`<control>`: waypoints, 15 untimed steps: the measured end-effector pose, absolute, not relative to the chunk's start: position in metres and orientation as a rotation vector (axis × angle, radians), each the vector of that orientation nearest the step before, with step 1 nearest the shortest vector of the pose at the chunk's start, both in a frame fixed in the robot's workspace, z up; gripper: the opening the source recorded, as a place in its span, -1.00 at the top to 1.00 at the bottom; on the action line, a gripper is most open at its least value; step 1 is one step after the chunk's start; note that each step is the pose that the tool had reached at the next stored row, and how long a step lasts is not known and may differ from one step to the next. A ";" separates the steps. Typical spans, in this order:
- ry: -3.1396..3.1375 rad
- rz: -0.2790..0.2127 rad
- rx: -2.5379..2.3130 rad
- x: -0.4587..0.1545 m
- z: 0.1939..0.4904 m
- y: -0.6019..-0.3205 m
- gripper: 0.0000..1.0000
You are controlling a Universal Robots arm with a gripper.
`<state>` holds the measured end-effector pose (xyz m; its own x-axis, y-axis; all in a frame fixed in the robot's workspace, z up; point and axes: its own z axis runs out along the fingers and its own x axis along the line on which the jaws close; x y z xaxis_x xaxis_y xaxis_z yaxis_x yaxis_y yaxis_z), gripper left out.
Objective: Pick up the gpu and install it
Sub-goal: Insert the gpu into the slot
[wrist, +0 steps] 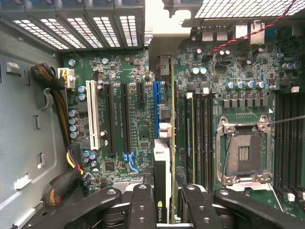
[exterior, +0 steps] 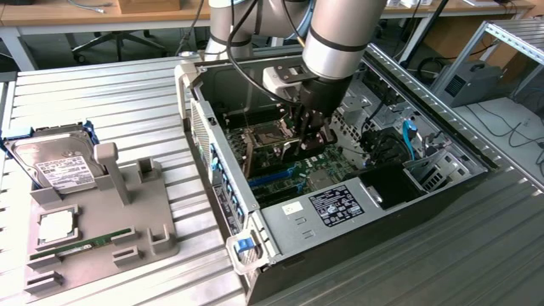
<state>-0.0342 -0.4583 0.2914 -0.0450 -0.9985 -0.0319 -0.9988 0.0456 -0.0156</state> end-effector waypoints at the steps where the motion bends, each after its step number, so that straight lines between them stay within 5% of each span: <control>1: 2.247 0.017 -2.147 -0.034 0.291 -0.458 0.46; 15: 2.246 0.019 -2.146 -0.036 0.285 -0.458 0.46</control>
